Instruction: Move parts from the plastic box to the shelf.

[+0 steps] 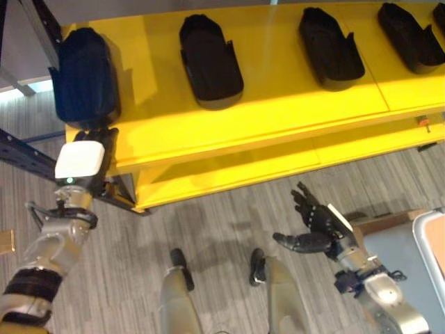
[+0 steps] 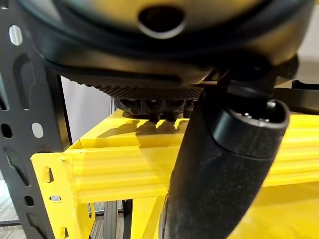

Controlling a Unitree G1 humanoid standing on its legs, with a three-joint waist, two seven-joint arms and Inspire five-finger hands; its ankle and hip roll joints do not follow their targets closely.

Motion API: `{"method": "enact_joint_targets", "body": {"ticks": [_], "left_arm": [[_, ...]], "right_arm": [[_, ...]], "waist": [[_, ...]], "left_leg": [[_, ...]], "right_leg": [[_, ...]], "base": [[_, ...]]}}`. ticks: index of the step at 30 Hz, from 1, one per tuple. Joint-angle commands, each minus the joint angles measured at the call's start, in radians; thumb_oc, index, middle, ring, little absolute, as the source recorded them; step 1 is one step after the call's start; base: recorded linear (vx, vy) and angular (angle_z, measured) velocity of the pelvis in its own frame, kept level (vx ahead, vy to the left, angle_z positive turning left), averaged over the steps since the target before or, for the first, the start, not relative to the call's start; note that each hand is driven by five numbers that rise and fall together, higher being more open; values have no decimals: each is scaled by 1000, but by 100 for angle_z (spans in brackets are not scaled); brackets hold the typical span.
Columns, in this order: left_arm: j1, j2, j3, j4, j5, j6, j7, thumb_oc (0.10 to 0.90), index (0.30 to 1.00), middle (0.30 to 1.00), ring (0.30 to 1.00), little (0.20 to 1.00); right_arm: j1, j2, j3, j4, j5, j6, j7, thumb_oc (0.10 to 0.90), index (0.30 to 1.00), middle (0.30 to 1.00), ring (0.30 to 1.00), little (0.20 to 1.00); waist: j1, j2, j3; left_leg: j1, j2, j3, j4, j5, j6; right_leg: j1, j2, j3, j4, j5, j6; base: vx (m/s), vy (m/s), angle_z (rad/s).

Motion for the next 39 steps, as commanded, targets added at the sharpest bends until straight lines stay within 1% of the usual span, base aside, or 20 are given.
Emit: {"method": "enact_joint_targets", "body": {"ticks": [1, 19, 25, 29, 32, 33, 34, 35, 37, 39], "left_arm": [[-92, 74, -4, -5, 23, 10, 60, 900, 1000, 1000, 1000, 1000], [-119, 81, -31, 6, 17, 6, 57, 900, 1000, 1000, 1000, 1000], [-91, 68, -21, -20, 12, -6, 50, 900, 1000, 1000, 1000, 1000], [-29, 40, 8, -72, -1, -27, 48, 900, 1000, 1000, 1000, 1000], [67, 8, 63, -150, -29, -53, 35, 900, 1000, 1000, 1000, 1000], [190, -55, 133, -253, -118, -104, 7, 900, 1000, 1000, 1000, 1000], [192, -55, 135, -254, -118, -104, 6, 900, 1000, 1000, 1000, 1000], [222, -62, 136, -299, -118, -123, -6, 900, 1000, 1000, 1000, 1000], [293, -129, 163, -347, -221, -170, -29, 900, 1000, 1000, 1000, 1000], [347, -151, 160, -397, -264, -187, -70, 900, 1000, 1000, 1000, 1000]], "right_arm": [[-19, -34, -54, -62, 8, -90, 9, 900, 1000, 1000, 1000, 1000], [-13, -44, -62, -66, 9, -95, 9, 900, 1000, 1000, 1000, 1000], [-12, -36, -57, -58, 7, -93, 11, 900, 1000, 1000, 1000, 1000], [-25, -26, -51, -40, -2, -96, 2, 900, 1000, 1000, 1000, 1000], [-37, -15, -49, -33, -12, -99, -5, 900, 1000, 1000, 1000, 1000], [-37, 1, -62, -23, -23, -101, -8, 900, 1000, 1000, 1000, 1000], [-38, 1, -61, -22, -23, -101, -8, 900, 1000, 1000, 1000, 1000], [-43, 5, -62, -17, -29, -102, -7, 900, 1000, 1000, 1000, 1000], [-50, 12, -59, -13, -39, -103, 3, 900, 1000, 1000, 1000, 1000], [-56, 18, -59, -9, -43, -101, 5, 900, 1000, 1000, 1000, 1000]], "waist": [[-16, 10, -86], [-24, 12, -84], [-19, 14, -81], [-10, 19, -81], [-2, 26, -78], [10, 36, -78], [9, 35, -79], [14, 39, -76], [22, 47, -72], [28, 53, -70]], "left_leg": [[49, 36, -47, 9, -8, -10], [26, 38, -48, 26, -10, -6], [36, 33, -47, 21, -10, -6], [62, 29, -49, 7, -8, -6], [100, 22, -52, -14, -8, -7], [147, 12, -56, -47, -1, -5], [147, 12, -56, -49, 0, -5], [171, 9, -57, -62, 1, -6], [218, 1, -59, -94, 7, -6], [262, -7, -61, -127, 14, -6]], "right_leg": [[-14, -30, 104, -179, 272, 85], [-40, -26, 115, -173, 279, 84], [-29, -28, 114, -172, 276, 84], [0, -32, 109, -177, 271, 85], [41, -36, 104, -188, 268, 87], [93, -42, 92, -209, 270, 89], [93, -42, 92, -211, 271, 89], [120, -44, 88, -222, 268, 91], [173, -49, 78, -243, 268, 95], [219, -52, 64, -265, 266, 100]], "base": [[0, 0, 0], [0, 0, -1], [0, 0, 0], [0, 0, 0], [26, -5, 2], [44, -10, 5], [67, -13, 8], [46, -8, 12], [57, -5, 14], [44, -14, 16]]}}
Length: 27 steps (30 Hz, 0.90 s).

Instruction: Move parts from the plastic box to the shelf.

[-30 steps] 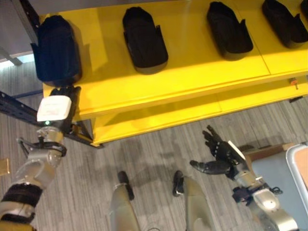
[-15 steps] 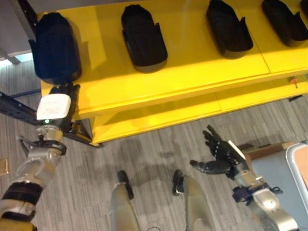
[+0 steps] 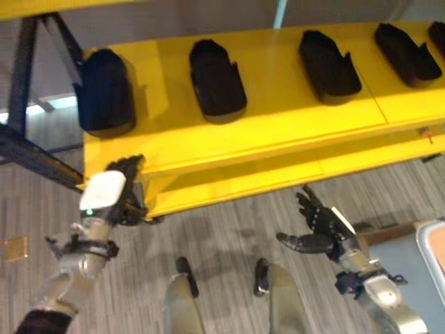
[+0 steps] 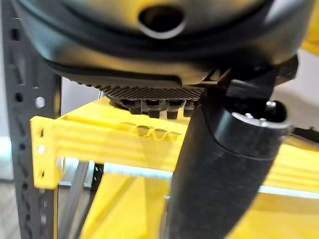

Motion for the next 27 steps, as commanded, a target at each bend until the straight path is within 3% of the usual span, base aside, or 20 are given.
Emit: {"method": "enact_joint_targets", "body": {"ticks": [1, 3, 6, 7, 9, 14, 20, 27], "left_arm": [[-25, 19, 31, -59, -164, -86, -26, 900, 1000, 1000, 1000, 1000], [36, -35, 22, -100, -293, -117, -68, 900, 1000, 1000, 1000, 1000], [77, -47, 19, -125, -359, -130, -94, 900, 1000, 1000, 1000, 1000], [114, -65, 12, -146, -440, -156, -127, 900, 1000, 1000, 1000, 1000], [189, -124, -15, -188, -768, -196, -253, 900, 1000, 1000, 1000, 1000], [294, -204, -61, -210, -1000, -177, -372, 900, 1000, 1000, 1000, 1000], [331, -283, -116, -161, -1091, -152, -415, 900, 1000, 1000, 1000, 1000], [346, -311, -93, -149, -1116, -150, -413, 900, 1000, 1000, 1000, 1000]], "right_arm": [[-50, -13, -47, -53, -34, -99, 13, 900, 1000, 1000, 1000, 1000], [-42, -6, -47, -46, -42, -92, 28, 900, 1000, 1000, 1000, 1000], [-26, -1, -55, -45, -37, -91, 34, 900, 1000, 1000, 1000, 1000], [-18, 4, -57, -40, -33, -90, 42, 900, 1000, 1000, 1000, 1000], [26, 17, -79, -43, -17, -103, 56, 900, 1000, 1000, 1000, 1000], [100, 46, -108, -37, -6, -117, 74, 900, 1000, 1000, 1000, 1000], [98, 96, -64, -4, 29, -113, 66, 900, 1000, 1000, 1000, 1000], [77, 108, -30, 5, 54, -107, 71, 900, 1000, 1000, 1000, 1000]], "waist": [[-12, 30, -94], [-7, 37, -116], [-4, 40, -131], [1, 45, -151], [11, 53, -207], [20, 57, -292], [25, 52, -388], [26, 41, -390]], "left_leg": [[72, 28, -73, -41, 8, -8], [130, 18, -78, -97, 23, -6], [156, 12, -79, -123, 28, -3], [187, 7, -79, -151, 34, -1], [258, 0, -79, -230, 55, 4], [330, -5, -77, -342, 90, 5], [404, -24, -61, -460, 128, 2], [434, -29, -49, -460, 121, 8]], "right_leg": [[45, -32, 68, -218, 272, 89], [110, -31, 44, -256, 268, 97], [142, -30, 27, -276, 267, 100], [177, -30, 11, -302, 264, 104], [255, -25, -32, -372, 266, 110], [351, -11, -86, -484, 278, 115], [438, -9, -112, -606, 320, 131], [447, -20, -93, -591, 323, 135]], "base": [[50, -17, 17], [56, -32, 22], [31, -32, 21], [31, -63, 12], [12, -87, 15], [-11, -44, 21], [-58, -2, 10], [-15, 9, -2]]}}
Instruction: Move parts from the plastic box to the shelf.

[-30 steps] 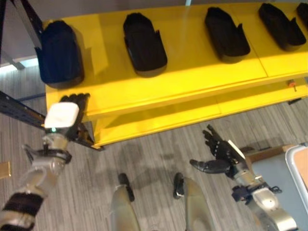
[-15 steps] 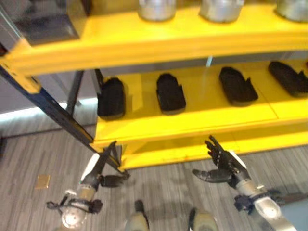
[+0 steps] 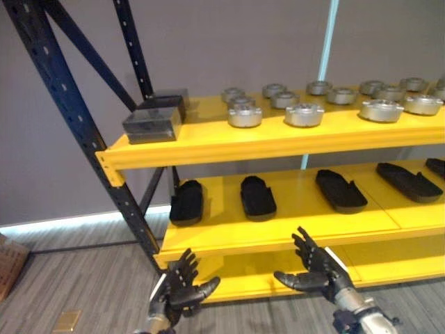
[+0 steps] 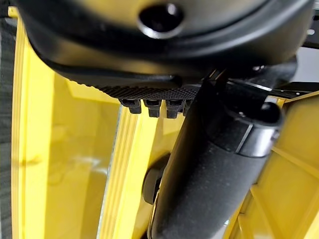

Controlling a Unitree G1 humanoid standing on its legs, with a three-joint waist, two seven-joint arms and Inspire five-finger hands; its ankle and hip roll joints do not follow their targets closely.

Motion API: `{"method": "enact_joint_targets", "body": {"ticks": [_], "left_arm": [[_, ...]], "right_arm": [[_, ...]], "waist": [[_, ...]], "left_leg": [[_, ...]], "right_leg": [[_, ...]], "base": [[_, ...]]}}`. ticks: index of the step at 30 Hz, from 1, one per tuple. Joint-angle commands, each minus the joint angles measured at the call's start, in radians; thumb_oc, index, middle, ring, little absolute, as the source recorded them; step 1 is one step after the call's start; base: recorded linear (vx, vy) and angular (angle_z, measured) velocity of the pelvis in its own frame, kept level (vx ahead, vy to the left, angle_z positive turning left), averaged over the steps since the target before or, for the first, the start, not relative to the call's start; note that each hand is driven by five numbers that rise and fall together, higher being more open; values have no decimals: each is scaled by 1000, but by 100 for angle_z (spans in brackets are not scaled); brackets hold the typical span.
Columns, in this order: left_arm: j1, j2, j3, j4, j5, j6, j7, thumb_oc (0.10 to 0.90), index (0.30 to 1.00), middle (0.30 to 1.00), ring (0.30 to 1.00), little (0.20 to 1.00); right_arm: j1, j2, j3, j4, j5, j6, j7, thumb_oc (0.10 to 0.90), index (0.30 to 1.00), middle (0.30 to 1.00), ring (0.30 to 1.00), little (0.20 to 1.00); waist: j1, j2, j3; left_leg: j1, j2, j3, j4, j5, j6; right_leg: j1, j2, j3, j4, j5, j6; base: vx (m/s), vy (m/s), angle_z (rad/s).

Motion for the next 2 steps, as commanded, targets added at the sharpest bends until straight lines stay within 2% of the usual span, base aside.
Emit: {"method": "enact_joint_targets", "body": {"ticks": [1, 2], "left_arm": [[-68, 78, 85, -140, -11, -89, -23, 900, 1000, 1000, 1000, 1000], [-66, 79, 88, -141, -7, -89, -24, 900, 1000, 1000, 1000, 1000]], "right_arm": [[-127, 15, -48, -71, 63, -106, 11, 900, 1000, 1000, 1000, 1000], [-126, 15, -48, -72, 64, -106, 14, 900, 1000, 1000, 1000, 1000]], "waist": [[-7, -67, 32], [-7, -67, 34]], "left_leg": [[21, 47, -8, 17, -23, -17], [24, 47, -6, 16, -22, -17]], "right_leg": [[-23, -43, 69, -164, 242, 66], [-21, -43, 71, -163, 241, 66]], "base": [[0, 0, 0], [0, 0, 0]]}}
